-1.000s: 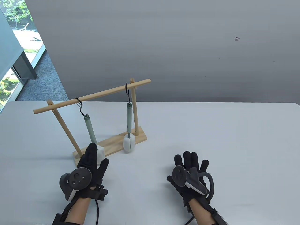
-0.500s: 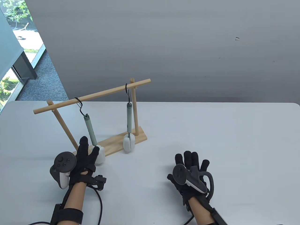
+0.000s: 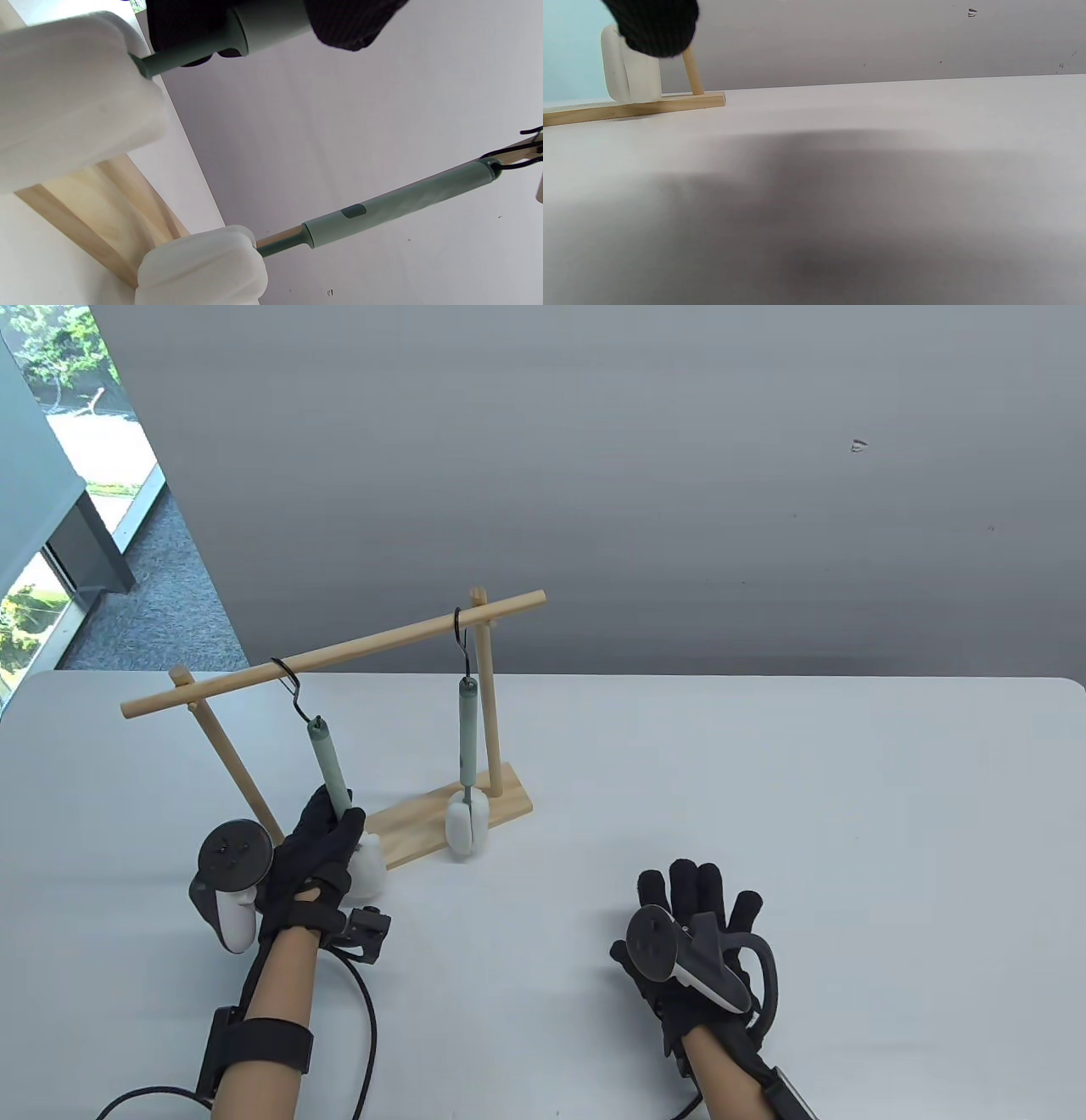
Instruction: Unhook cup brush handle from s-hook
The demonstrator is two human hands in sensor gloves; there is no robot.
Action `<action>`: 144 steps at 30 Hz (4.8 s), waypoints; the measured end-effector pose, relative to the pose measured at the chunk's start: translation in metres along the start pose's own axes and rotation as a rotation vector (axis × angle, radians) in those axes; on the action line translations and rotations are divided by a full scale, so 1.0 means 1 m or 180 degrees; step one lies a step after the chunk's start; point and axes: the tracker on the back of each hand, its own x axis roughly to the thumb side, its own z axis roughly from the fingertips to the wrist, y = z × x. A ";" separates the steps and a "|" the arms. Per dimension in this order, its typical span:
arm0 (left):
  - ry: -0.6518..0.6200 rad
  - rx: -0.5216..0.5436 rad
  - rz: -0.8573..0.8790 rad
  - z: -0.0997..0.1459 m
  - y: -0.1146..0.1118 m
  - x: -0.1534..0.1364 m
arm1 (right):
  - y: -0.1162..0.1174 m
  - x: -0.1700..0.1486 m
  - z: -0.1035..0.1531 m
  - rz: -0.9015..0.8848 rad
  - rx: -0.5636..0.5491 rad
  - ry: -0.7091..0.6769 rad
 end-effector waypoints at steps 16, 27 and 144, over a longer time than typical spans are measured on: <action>-0.0289 -0.0191 0.0286 0.021 -0.004 0.011 | 0.003 0.002 0.001 0.0012 0.0121 -0.0129; -0.0461 -0.0398 0.0747 0.041 -0.005 0.028 | 0.004 0.003 0.002 -0.0044 0.0185 -0.0242; -0.0608 -0.1811 -0.3562 0.093 -0.028 0.020 | -0.028 0.116 -0.127 -0.2757 -0.0307 -0.0738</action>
